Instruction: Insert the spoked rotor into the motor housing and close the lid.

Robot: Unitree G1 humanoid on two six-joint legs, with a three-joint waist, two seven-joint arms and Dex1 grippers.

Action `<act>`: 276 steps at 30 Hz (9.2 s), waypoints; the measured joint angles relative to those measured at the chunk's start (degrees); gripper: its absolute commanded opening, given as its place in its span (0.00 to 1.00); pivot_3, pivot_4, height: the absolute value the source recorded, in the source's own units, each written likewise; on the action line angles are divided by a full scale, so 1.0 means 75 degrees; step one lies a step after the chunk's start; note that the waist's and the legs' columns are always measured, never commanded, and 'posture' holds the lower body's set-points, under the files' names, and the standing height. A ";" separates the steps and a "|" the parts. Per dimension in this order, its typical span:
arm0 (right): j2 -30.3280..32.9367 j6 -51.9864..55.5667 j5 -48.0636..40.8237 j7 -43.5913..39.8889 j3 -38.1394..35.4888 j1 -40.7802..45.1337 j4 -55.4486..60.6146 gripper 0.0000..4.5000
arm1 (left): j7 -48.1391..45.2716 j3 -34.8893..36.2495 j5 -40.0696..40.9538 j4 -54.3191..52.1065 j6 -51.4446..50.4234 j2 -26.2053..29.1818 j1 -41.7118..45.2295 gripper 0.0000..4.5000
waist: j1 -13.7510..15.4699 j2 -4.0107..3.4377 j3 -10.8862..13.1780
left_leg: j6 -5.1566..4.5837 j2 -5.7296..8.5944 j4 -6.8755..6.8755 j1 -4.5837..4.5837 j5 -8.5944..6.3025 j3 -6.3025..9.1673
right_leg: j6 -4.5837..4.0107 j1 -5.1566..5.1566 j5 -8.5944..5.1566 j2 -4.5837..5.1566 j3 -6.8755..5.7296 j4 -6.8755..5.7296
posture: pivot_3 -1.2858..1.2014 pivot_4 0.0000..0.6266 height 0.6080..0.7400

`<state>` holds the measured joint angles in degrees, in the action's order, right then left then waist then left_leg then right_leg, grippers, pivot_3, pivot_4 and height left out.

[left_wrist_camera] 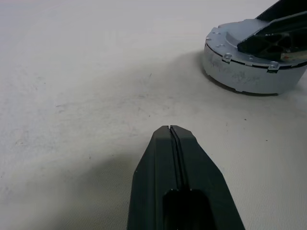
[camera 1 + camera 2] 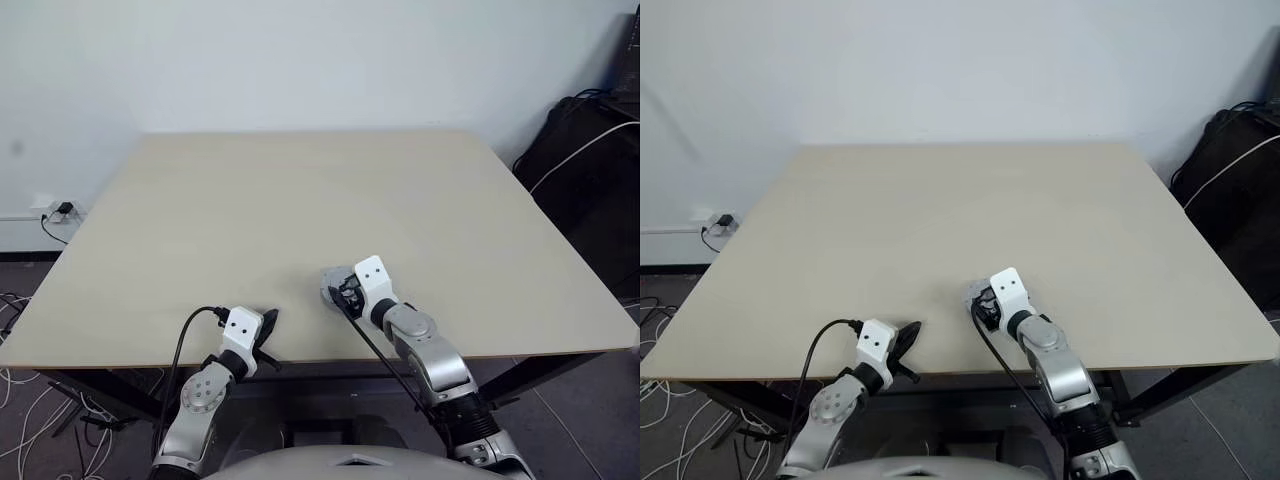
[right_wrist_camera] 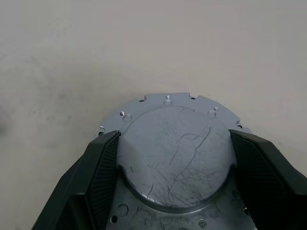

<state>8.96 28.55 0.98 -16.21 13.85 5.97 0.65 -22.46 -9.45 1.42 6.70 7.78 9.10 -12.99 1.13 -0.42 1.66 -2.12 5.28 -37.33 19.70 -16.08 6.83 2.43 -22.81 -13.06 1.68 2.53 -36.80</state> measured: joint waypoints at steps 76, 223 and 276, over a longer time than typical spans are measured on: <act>-0.0177 0.0857 -0.0314 0.0219 -0.0199 0.0154 0.0125 0.94 | -0.1909 -0.0039 0.0988 0.3698 -0.4469 -0.1018 0.5592 0.00 | -0.0021 0.0007 -0.0025 | -0.0001 0.0015 -0.0037 0.0001 0.0003 0.0026 | 0.0025 0.0021 0.0015 -0.0002 -0.0003 0.0002 | 0.52 0.00 1.00; -0.1839 0.4062 -0.8060 0.1481 -0.5010 -0.0440 -0.0848 0.27 | -0.0600 0.1455 0.1374 0.0458 -0.3142 -0.1438 0.3464 0.00 | -0.0329 -0.0029 -0.0066 | 0.0020 -0.0001 0.0009 0.0035 -0.0030 0.0011 | 0.0046 0.0014 0.0011 -0.0001 0.0030 0.0040 | 0.52 0.00 1.00; -0.0736 0.5536 -0.9935 0.0543 -0.3743 -0.0610 -0.0135 0.27 | -0.1007 0.2169 0.8755 -0.1548 -0.6191 -0.1767 -0.1106 0.99 | -0.0234 -0.0084 0.0016 | -0.0055 0.0005 -0.0009 0.0151 -0.0029 -0.0008 | 0.0017 -0.0093 0.0035 0.0003 0.0029 0.0101 | 0.52 0.00 1.00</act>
<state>3.44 70.08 -73.54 -12.14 -14.23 1.39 -0.36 -30.01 6.82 67.09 -4.90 -38.66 -4.15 -21.28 -0.62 -1.05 1.78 -2.53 5.32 -37.39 20.83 -16.30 6.77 2.56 -23.51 -12.80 1.70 2.75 -36.05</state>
